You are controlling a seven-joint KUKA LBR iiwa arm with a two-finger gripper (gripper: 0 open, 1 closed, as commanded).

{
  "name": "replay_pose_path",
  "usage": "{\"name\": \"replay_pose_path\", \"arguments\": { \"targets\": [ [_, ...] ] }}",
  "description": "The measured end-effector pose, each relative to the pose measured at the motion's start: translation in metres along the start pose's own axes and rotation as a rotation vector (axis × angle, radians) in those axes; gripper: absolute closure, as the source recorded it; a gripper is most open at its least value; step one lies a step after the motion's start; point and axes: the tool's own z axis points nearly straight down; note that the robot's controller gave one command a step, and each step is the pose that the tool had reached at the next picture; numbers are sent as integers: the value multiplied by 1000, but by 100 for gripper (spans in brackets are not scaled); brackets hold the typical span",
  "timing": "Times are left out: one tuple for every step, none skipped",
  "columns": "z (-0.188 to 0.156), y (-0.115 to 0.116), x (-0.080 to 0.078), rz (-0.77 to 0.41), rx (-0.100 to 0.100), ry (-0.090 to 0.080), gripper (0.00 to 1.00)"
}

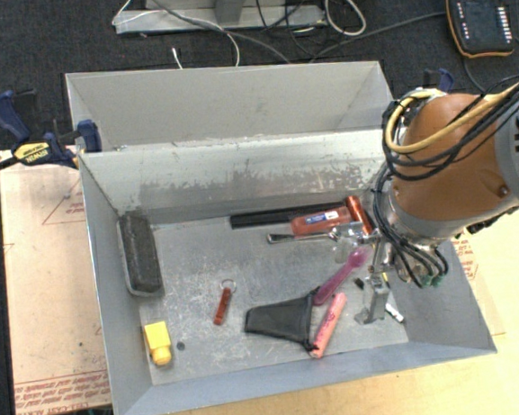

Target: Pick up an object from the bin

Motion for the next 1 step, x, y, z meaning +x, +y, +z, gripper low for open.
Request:
{"name": "replay_pose_path", "arguments": {
  "targets": [
    [0,0,0,0,0,0,0]
  ]
}}
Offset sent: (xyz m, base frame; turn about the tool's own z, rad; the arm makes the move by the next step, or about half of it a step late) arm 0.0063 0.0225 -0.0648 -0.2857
